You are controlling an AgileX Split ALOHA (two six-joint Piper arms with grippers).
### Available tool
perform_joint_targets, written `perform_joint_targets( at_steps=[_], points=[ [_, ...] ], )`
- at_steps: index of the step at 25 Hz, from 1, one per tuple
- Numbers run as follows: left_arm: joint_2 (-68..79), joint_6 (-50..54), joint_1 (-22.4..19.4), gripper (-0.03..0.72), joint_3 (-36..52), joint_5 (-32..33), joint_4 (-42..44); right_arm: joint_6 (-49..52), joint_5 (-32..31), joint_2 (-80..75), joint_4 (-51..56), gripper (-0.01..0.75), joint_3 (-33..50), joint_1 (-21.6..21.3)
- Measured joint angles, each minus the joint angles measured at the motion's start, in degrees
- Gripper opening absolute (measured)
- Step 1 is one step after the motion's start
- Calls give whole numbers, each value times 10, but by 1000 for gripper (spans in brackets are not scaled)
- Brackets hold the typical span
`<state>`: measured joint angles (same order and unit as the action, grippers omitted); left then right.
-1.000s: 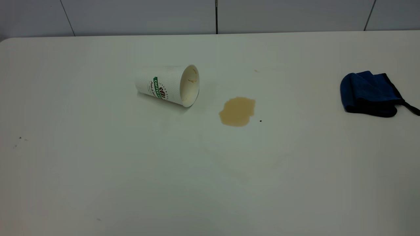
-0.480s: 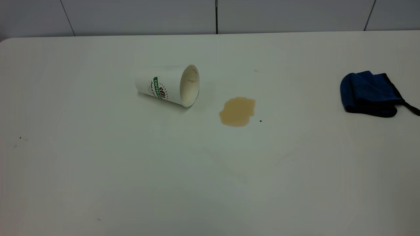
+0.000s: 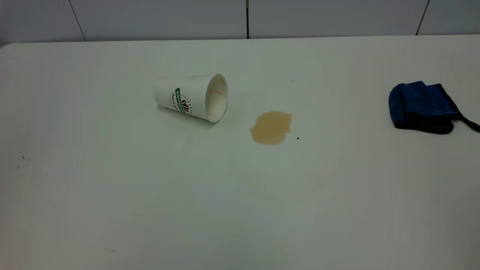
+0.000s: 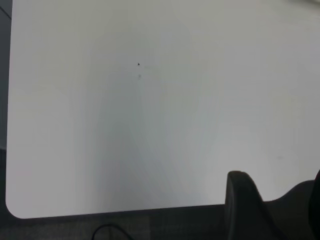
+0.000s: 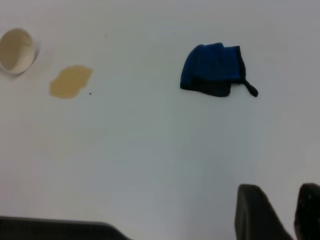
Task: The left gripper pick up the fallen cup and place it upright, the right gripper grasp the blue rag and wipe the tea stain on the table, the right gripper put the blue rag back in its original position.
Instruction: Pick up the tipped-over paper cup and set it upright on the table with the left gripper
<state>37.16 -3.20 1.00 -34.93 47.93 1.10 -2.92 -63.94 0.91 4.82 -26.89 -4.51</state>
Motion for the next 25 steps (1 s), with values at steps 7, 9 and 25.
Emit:
perform_joint_targets(
  at_steps=[7,9,25],
  points=[
    [237,9,12,346,-115,-59,11,0,0,0,0,238,0,0],
    [294,14,34,346,-146,-72,26,0,0,0,0,238,0,0],
    [740,359,362,346,-385,-18,457,0,0,0,0,238,0,0]
  ],
)
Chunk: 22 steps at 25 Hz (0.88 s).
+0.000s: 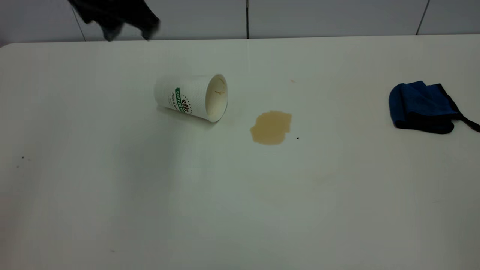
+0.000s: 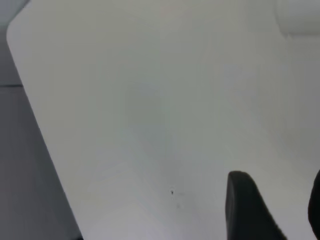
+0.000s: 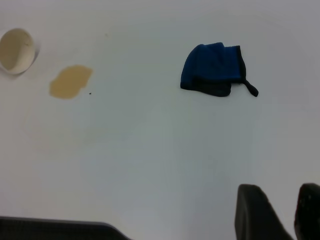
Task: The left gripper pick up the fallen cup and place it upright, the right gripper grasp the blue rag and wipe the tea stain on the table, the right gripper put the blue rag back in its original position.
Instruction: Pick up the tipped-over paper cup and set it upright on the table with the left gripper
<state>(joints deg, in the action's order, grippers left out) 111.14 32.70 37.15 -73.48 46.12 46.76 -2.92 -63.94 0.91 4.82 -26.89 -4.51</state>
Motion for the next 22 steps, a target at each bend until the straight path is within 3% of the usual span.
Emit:
perform_joint_targets(
  at_steps=[4,8,22],
  points=[
    [118,107,61,346,-75,68,81,0,0,0,0,238,0,0],
    [215,144,89,346,-172,115,95,0,0,0,0,238,0,0],
    [411,106,94,346,-407,119,69,0,0,0,0,238,0,0]
  ],
)
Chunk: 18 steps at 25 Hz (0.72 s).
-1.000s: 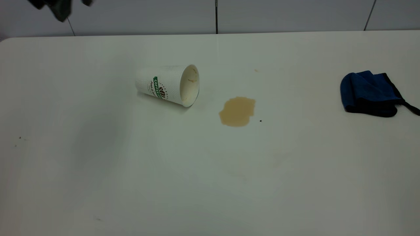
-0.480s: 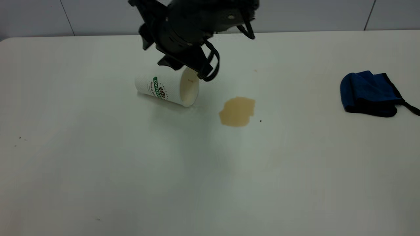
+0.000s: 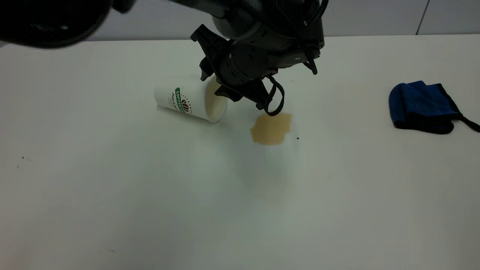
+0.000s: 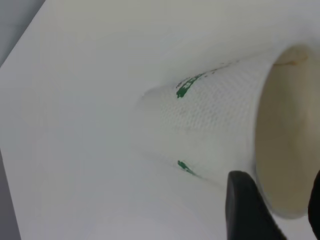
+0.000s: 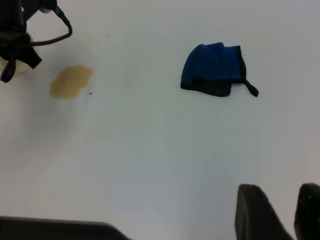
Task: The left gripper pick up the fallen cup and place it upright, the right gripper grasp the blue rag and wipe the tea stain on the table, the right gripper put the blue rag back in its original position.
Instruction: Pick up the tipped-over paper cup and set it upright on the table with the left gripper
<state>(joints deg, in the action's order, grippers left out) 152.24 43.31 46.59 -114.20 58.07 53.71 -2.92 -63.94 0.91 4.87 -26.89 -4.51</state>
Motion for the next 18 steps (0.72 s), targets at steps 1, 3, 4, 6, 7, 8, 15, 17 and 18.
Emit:
perform_joint_targets(
  at_steps=[1,3,4,6,7,8,15,17,18],
  points=[
    [12,0,0,347,-13,5,2,0,0,0,0,238,0,0],
    [32,-1,0,347,-36,13,6,0,0,0,0,238,0,0],
    [42,-1,0,347,-48,16,7,0,0,0,0,238,0,0],
    [56,-1,0,347,-64,25,15,0,0,0,0,238,0,0],
    [60,-1,0,347,-71,29,20,0,0,0,0,238,0,0],
    [62,-1,0,347,-75,33,23,0,0,0,0,238,0,0],
    [69,5,-1,348,-80,67,62,0,0,0,1,238,0,0],
    [69,12,-3,348,-80,73,62,0,0,0,1,238,0,0],
    [69,13,-6,348,-80,73,61,0,0,0,1,238,0,0]
  ],
)
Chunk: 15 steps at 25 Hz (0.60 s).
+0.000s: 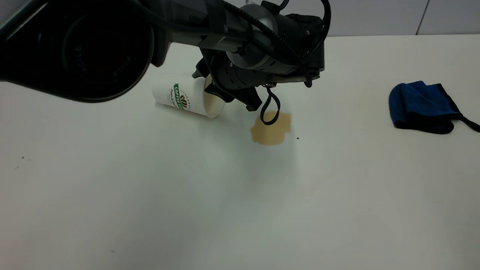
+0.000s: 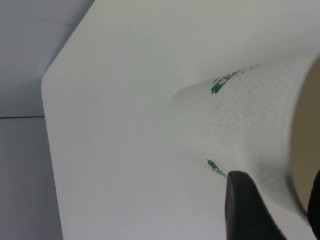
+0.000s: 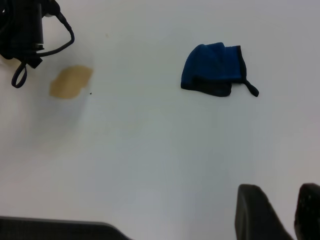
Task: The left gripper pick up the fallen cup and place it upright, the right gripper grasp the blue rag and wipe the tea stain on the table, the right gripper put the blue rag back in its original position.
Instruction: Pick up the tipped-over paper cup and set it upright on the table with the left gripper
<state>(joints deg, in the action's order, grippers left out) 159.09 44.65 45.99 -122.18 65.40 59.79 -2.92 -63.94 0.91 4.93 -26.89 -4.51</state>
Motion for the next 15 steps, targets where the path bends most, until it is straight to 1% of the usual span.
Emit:
perform_joint_targets(
  at_steps=[10,15],
  points=[
    [0,13,-34,348,0,-1,-3,0,0,0,0,238,0,0],
    [2,14,-43,346,0,-4,-1,0,0,0,0,238,0,0]
  ],
)
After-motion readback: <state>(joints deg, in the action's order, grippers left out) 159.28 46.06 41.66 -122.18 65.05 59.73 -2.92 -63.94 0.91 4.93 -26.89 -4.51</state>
